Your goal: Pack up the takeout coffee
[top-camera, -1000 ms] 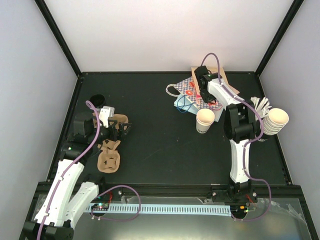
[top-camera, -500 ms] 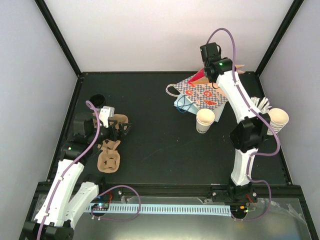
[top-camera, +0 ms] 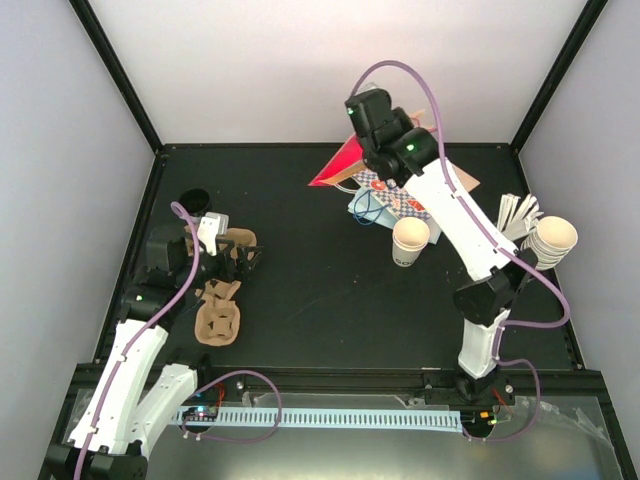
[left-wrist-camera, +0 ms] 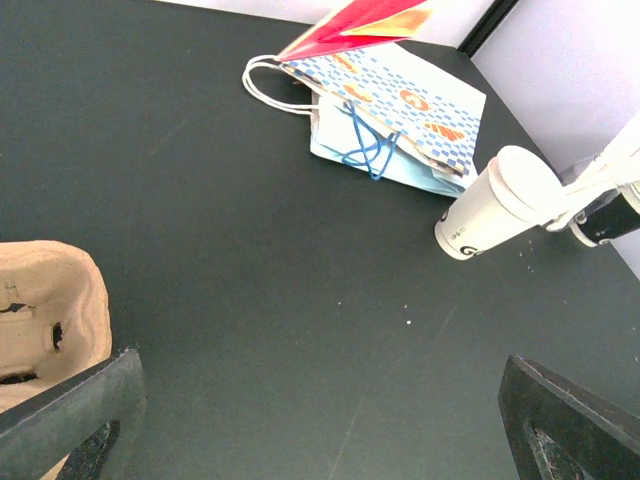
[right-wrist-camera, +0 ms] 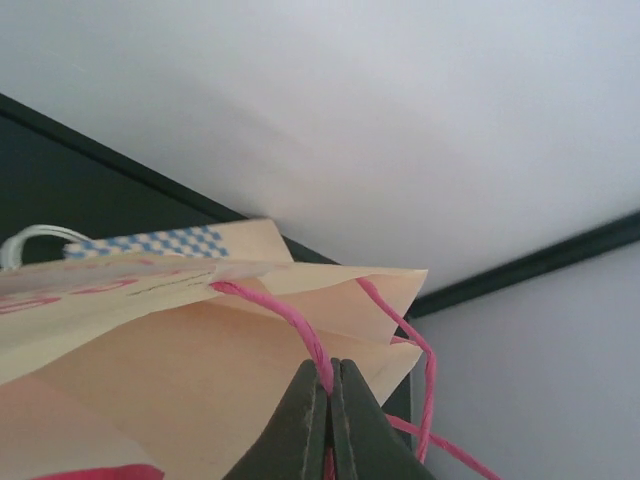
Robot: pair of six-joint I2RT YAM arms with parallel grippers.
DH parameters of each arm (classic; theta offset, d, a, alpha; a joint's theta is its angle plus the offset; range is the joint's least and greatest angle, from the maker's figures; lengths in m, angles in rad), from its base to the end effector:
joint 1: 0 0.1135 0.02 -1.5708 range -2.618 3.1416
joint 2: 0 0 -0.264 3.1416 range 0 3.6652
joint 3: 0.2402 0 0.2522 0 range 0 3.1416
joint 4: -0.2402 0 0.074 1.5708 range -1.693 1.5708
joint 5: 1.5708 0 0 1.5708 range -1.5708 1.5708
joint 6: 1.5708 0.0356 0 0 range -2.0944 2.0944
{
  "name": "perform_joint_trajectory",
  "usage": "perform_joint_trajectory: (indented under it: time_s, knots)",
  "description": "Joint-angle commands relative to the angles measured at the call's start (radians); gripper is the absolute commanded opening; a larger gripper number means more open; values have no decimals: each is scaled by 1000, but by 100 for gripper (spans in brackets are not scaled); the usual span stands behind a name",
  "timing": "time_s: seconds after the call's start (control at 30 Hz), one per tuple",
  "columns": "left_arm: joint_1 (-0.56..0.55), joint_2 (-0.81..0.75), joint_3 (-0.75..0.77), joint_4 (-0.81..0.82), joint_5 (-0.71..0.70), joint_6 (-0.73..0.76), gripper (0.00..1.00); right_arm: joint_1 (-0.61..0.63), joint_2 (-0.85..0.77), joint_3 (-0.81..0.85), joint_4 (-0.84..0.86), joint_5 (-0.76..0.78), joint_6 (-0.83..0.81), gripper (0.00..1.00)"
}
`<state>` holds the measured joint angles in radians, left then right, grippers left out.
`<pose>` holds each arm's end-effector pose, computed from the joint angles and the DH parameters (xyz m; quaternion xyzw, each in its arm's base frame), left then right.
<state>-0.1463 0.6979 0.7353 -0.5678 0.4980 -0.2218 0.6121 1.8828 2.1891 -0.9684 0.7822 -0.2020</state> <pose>0.1470 -0.0388 0.2990 0.0907 0.8450 -0.2984 0.4345 0.3375 0.2063 0.4348 -0.1752 0.8291 -0.2527 0.4670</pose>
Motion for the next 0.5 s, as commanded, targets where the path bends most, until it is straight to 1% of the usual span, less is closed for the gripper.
perform_joint_trajectory:
  time_s: [0.0, 0.1, 0.2, 0.47]
  knots:
    - [-7, -20, 4, 20, -17, 8, 99, 106, -48, 39, -24, 35, -19, 1]
    - [-7, -21, 5, 20, -24, 6, 99, 188, -45, 56, -60, 78, -6, 1]
    - [-7, -20, 7, 17, -28, 6, 99, 261, -50, 32, -83, 91, 17, 1]
    - [-7, -36, 25, -3, -46, -2, 99, 384, -104, -181, -92, 105, 87, 1]
